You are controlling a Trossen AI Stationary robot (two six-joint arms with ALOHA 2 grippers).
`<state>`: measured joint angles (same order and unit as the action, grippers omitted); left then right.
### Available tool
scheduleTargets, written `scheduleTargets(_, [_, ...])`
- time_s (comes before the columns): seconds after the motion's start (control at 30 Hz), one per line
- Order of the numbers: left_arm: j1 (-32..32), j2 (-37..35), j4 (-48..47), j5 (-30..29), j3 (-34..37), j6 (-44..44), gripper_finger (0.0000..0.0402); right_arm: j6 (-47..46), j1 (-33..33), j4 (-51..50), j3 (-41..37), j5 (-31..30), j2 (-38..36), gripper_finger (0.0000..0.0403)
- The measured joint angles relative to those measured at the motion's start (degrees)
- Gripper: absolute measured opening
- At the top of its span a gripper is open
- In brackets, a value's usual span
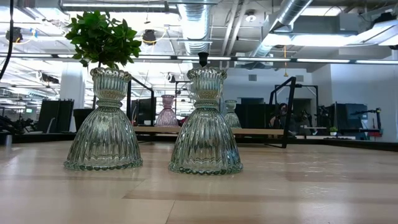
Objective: Pick & Place candle stick holders
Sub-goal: Put the pink candle holder on the shelf aligned with the pink candle holder
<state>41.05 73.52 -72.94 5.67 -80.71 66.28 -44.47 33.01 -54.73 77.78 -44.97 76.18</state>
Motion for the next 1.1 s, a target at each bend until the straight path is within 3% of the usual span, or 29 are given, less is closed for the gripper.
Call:
scheduleTargets(0.27, [-10.3, 0.0, -4.9, -1.6, -8.1, -9.8, 0.0028, -0.5, 1.2, -1.7, 0.0, -1.7, 0.0, 0.0])
scheduleTargets(0.67, [-29.4, 0.3, -11.2, -3.2, -15.4, -24.5, 0.0028, -6.6, 6.3, -12.7, 0.0, -3.6, -0.7, 0.0])
scheduleTargets(0.87, [-38.8, 4.8, -11.3, -4.2, -20.7, -32.2, 0.0028, -6.6, 6.9, -16.8, 0.0, -3.1, -4.6, 0.0])
scheduleTargets(1.1, [-47.8, 14.0, -12.9, -4.6, -31.6, -41.6, 0.0028, -6.8, 11.3, -21.7, 0.0, -4.6, -9.1, 0.0])
